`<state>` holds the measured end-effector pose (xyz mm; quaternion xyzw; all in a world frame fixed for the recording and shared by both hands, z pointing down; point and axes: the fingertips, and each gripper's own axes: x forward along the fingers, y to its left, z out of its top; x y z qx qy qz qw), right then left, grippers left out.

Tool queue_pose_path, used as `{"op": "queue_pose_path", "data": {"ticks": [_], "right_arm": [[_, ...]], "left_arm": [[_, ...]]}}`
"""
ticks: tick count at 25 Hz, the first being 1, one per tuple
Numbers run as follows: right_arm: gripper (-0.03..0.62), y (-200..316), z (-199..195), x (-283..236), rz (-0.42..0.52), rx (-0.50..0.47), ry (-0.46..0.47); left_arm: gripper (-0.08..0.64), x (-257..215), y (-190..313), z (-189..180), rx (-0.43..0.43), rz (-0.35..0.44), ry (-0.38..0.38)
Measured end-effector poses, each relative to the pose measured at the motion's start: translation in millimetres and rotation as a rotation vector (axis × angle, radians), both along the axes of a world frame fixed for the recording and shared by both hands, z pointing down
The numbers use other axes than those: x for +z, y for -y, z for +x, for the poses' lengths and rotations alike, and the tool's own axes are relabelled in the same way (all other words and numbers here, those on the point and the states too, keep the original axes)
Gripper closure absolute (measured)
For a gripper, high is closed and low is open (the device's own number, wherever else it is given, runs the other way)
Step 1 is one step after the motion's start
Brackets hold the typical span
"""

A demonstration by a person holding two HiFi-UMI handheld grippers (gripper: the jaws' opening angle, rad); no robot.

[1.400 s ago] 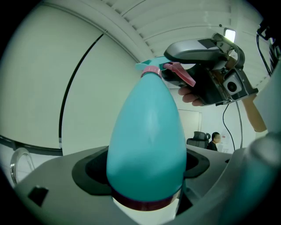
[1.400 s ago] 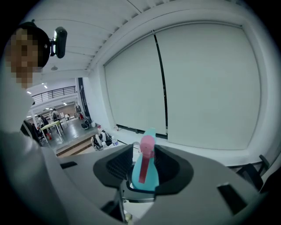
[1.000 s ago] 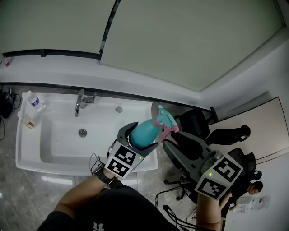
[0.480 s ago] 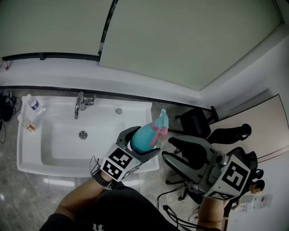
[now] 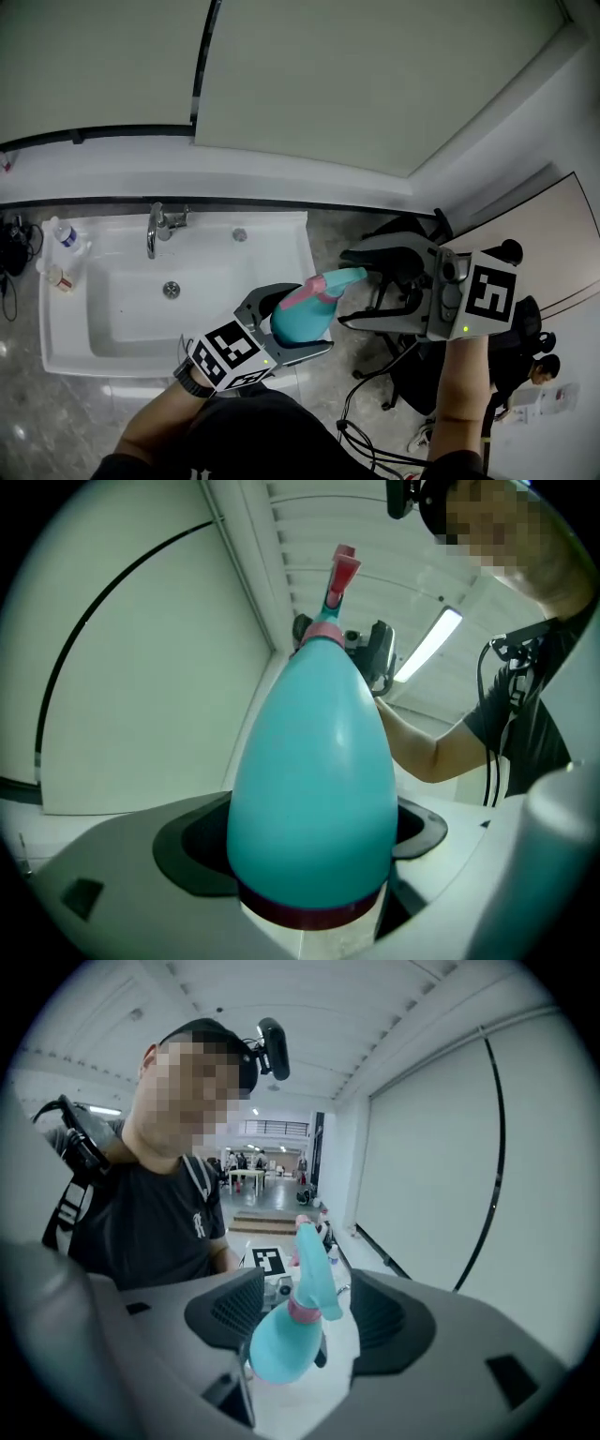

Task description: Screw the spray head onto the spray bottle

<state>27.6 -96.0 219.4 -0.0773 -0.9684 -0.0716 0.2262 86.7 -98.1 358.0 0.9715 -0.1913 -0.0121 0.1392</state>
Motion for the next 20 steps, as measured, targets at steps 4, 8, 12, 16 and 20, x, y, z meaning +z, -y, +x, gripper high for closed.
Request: {"op": "queue_pose_path", "data": {"ticks": [4, 8, 12, 16, 20], "right_arm": [[0.333, 12, -17, 16, -0.145, 0.145, 0.035], [0.449, 31, -23, 26, -0.179, 0.374, -0.003], [0.449, 53, -20, 38, -0.206, 0.638, -0.016], [0.448, 73, -17, 58, -0.277, 0.833, 0.058], [0.44, 55, -10, 48, -0.267, 0.691, 0.109]], "left_arm": [[0.126, 0, 10, -10, -0.068, 0.026, 0.027], [0.126, 2, 33, -25, -0.236, 0.064, 0.102], [0.126, 17, 57, -44, -0.469, 0.114, 0.252], [0.126, 41, 70, -47, -0.465, 0.07, 0.303], [0.126, 39, 55, -34, -0.251, 0.021, 0.21]]}}
